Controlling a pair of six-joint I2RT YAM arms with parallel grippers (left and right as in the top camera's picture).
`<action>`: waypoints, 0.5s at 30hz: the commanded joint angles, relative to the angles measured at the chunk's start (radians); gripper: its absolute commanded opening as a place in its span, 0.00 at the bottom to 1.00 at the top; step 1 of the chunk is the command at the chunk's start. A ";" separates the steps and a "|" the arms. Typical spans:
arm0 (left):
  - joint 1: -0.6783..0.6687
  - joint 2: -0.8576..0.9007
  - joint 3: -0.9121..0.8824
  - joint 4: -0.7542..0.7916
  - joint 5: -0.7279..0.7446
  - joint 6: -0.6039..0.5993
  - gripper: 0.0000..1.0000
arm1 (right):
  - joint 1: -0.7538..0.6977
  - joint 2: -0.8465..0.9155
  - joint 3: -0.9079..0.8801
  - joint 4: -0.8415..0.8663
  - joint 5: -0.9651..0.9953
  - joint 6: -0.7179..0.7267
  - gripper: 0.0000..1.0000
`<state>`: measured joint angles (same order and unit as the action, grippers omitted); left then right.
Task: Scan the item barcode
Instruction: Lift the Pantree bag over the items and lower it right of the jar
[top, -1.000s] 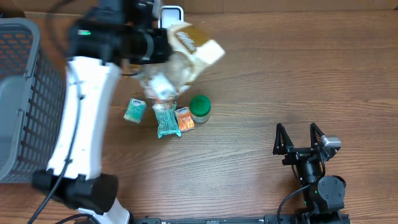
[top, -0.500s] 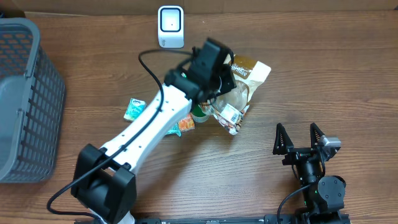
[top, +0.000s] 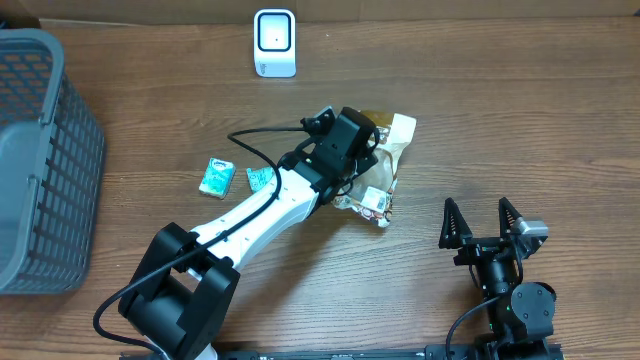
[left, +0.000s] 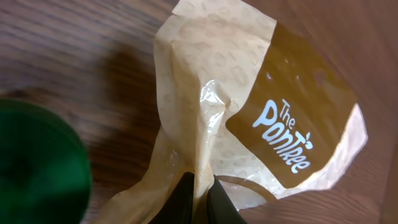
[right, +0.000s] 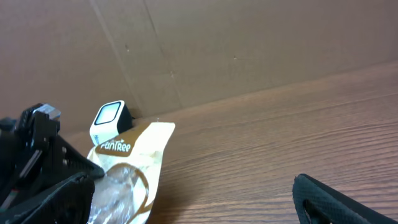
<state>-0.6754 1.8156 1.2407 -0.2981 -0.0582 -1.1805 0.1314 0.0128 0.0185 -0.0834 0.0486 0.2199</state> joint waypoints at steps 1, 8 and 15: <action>-0.006 -0.004 -0.018 0.010 -0.053 -0.021 0.05 | -0.003 -0.010 -0.011 0.004 -0.007 -0.012 1.00; -0.004 0.015 -0.034 0.007 -0.064 -0.020 0.04 | -0.003 -0.010 -0.011 0.004 -0.006 -0.012 1.00; 0.027 0.026 -0.034 -0.100 -0.065 -0.020 0.04 | -0.003 -0.010 -0.011 0.004 -0.006 -0.012 1.00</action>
<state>-0.6720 1.8244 1.2160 -0.3706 -0.0982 -1.1843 0.1314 0.0128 0.0185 -0.0830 0.0486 0.2199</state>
